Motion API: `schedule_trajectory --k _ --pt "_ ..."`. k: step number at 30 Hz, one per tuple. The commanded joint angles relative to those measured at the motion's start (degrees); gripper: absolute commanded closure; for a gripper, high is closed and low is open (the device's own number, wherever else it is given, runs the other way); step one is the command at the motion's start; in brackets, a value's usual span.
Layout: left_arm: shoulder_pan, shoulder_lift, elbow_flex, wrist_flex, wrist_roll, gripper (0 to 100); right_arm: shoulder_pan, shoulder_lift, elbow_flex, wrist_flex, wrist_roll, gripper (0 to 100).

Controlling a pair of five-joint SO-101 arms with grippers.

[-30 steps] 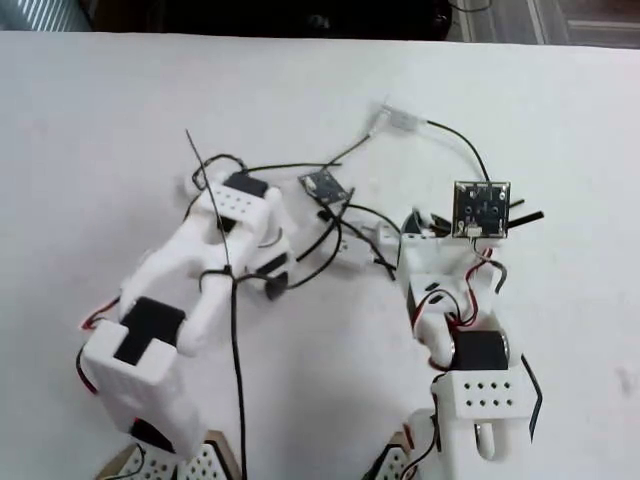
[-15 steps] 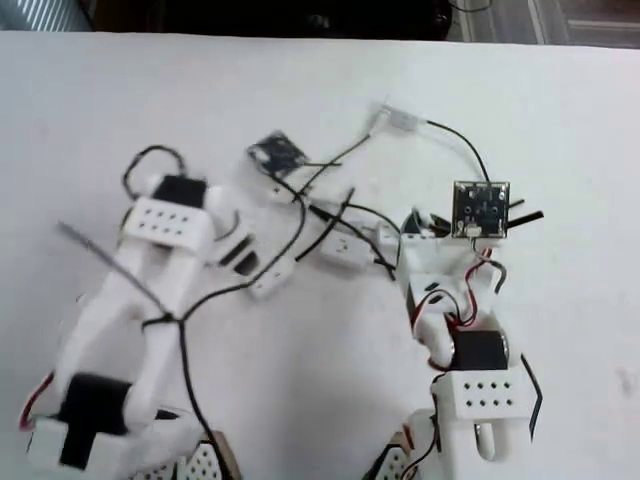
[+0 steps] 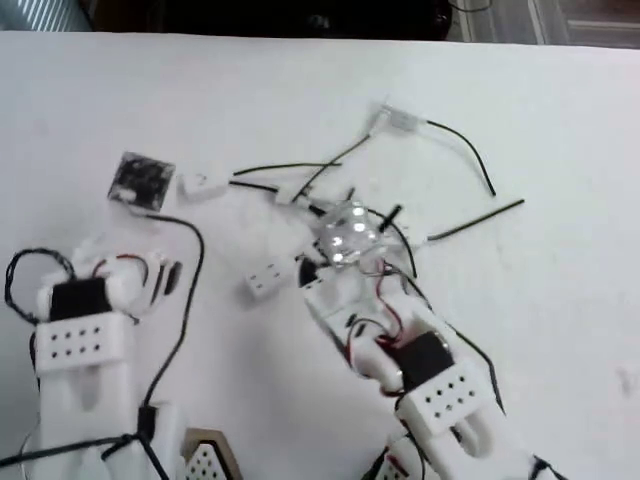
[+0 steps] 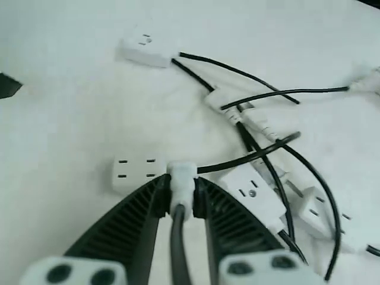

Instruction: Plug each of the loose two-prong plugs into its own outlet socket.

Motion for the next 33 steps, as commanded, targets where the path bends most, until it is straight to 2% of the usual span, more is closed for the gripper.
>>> schedule_trajectory --k 1,5,11,17,24,33 --pt "-4.09 -6.81 6.24 -4.48 3.69 78 -5.05 10.86 -7.82 -0.04 0.26 98.1" --pt "-5.49 -9.27 11.52 -8.53 5.36 78 -7.6 21.85 -11.69 -3.3 0.35 98.1" --pt "-6.55 -9.71 17.67 -15.12 5.63 78 -10.15 32.66 -12.22 -14.29 0.18 98.1" --pt "-7.96 -9.71 17.76 -15.65 5.98 78 -10.77 40.31 -12.75 -20.53 0.26 98.1" --pt "-7.96 -9.71 17.93 -15.65 5.98 78 -10.42 46.46 -21.45 -11.65 0.18 98.1" --pt "-8.04 -9.71 18.02 -15.65 5.89 78 -10.42 47.43 -28.13 0.13 0.18 98.1"
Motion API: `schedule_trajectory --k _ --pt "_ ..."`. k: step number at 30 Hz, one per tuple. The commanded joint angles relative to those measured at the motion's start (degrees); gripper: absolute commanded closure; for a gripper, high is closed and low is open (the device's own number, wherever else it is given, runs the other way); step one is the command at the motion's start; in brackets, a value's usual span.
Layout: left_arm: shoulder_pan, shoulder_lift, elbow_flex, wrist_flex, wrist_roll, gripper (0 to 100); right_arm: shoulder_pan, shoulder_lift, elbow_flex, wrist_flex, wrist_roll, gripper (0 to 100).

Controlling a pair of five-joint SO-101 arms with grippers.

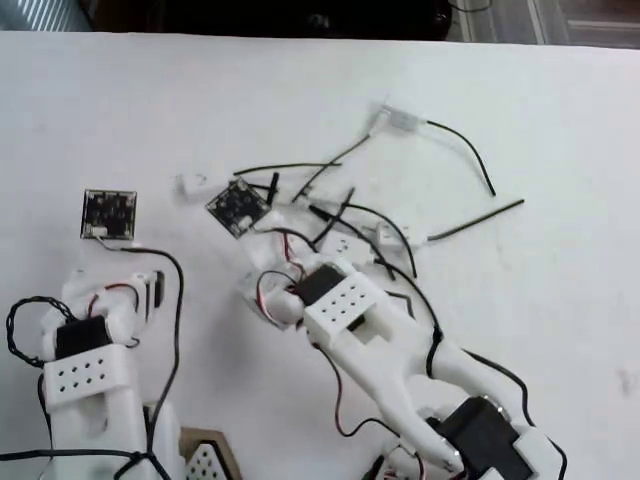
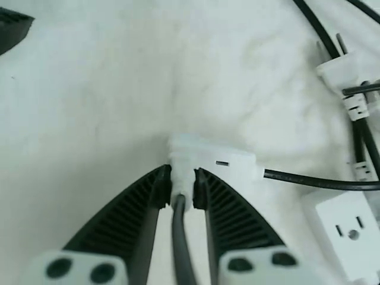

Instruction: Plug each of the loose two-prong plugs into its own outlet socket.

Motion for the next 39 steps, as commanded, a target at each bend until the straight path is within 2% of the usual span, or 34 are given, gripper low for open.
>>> schedule_trajectory --k 1,9,15,24,32,34,37,39 --pt "-0.57 -1.27 0.09 -1.14 0.44 78 0.13 0.13 -4.48 3.91 0.18 98.1" --pt "-0.57 -1.27 0.09 -1.14 0.35 78 0.04 6.81 -7.38 3.82 0.0 98.1" --pt "-0.57 -1.27 0.09 -1.14 0.26 78 -0.22 12.35 -11.34 5.58 -4.31 98.1" --pt "-0.57 -1.27 0.09 -1.23 0.26 78 -0.75 16.75 -11.69 7.78 -4.13 98.1" --pt "-0.57 -1.27 0.09 -1.23 0.26 78 -2.07 11.38 -11.78 8.31 -3.87 97.5" --pt "-0.57 -1.27 0.09 -1.23 0.26 78 -2.07 8.66 -11.78 9.98 -3.78 92.6" --pt "-0.57 -1.19 0.09 -1.23 0.26 78 -1.98 5.23 -11.78 13.49 -3.52 80.1" --pt "-0.57 -1.1 0.09 -1.23 0.26 78 -1.98 3.47 -11.78 15.69 0.7 72.8"
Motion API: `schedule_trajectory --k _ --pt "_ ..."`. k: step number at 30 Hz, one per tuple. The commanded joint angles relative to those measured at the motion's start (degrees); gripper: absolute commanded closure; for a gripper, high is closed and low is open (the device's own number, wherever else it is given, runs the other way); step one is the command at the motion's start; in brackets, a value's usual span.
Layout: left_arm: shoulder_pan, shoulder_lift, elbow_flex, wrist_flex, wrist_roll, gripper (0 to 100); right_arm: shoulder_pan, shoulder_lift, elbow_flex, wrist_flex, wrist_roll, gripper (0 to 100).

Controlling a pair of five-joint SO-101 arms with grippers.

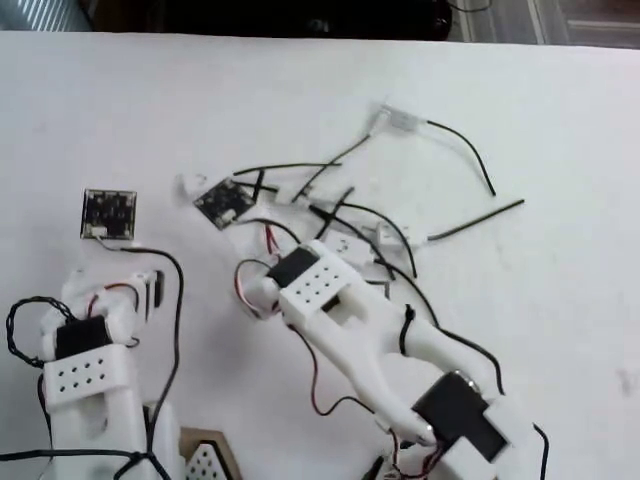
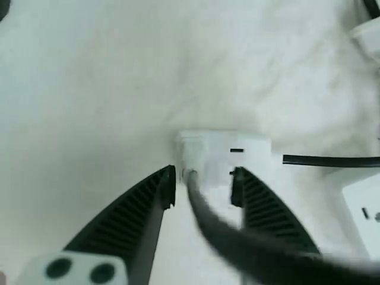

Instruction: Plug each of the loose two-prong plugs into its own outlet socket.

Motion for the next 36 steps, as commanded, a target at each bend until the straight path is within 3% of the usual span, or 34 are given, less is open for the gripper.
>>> schedule_trajectory --k 1,8,18,32,36 --pt "-0.57 -1.1 0.09 -1.05 0.26 78 -0.04 -6.2 -0.97 4.79 6.86 69.9" --pt "-0.57 -1.01 0.09 -1.05 0.18 78 0.13 -5.58 -0.97 8.92 16.88 59.9" --pt "-0.57 -1.01 0.18 -1.05 0.18 78 2.86 3.21 -2.11 10.15 33.05 58.8" --pt "-0.57 -0.92 0.18 -1.05 0.18 78 2.59 21.85 -18.02 10.24 33.14 60.0" --pt "-0.57 -0.92 0.18 -1.05 0.18 78 2.59 23.6 -18.02 10.24 31.3 77.2"
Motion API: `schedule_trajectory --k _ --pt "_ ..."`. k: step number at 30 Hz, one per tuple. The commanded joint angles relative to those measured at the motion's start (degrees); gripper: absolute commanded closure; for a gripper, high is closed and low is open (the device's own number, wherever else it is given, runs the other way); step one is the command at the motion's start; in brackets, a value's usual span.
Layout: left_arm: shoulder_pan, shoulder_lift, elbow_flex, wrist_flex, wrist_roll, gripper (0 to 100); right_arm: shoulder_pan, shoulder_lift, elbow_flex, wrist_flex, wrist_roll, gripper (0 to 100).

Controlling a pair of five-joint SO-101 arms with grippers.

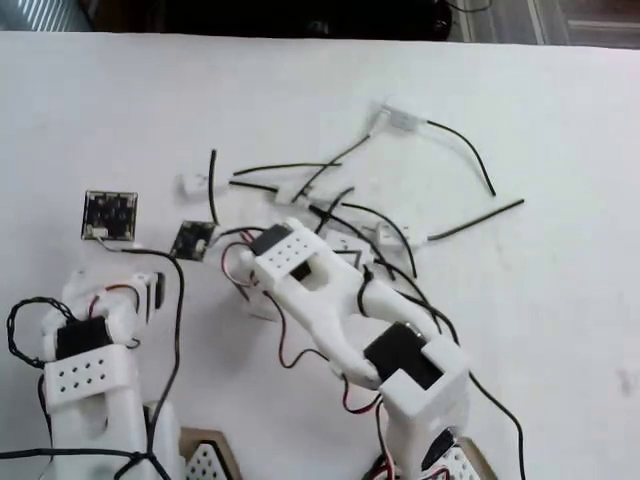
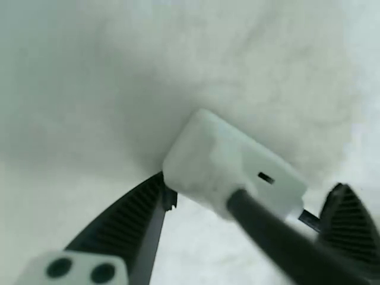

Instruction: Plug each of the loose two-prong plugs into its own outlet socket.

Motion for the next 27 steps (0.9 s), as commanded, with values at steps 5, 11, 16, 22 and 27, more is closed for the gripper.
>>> schedule_trajectory --k 5,11,16,22,27 --pt "-0.4 -0.92 -0.35 -1.05 0.18 78 0.57 0.84 -1.76 0.22 -2.64 98.1" --pt "-0.4 -0.92 -0.35 -1.05 0.18 78 0.84 -0.75 -1.76 0.4 -2.73 98.1" --pt "-0.48 -0.92 -0.35 -1.05 0.18 78 1.8 -9.19 -1.41 1.71 -2.73 98.1" --pt "-0.48 -0.92 -0.35 -1.05 0.18 78 6.9 -18.07 -1.41 4.62 -2.73 98.1" --pt "-0.48 -0.92 -0.35 -1.05 0.18 78 12.62 -22.55 -1.41 5.14 -2.73 98.1"
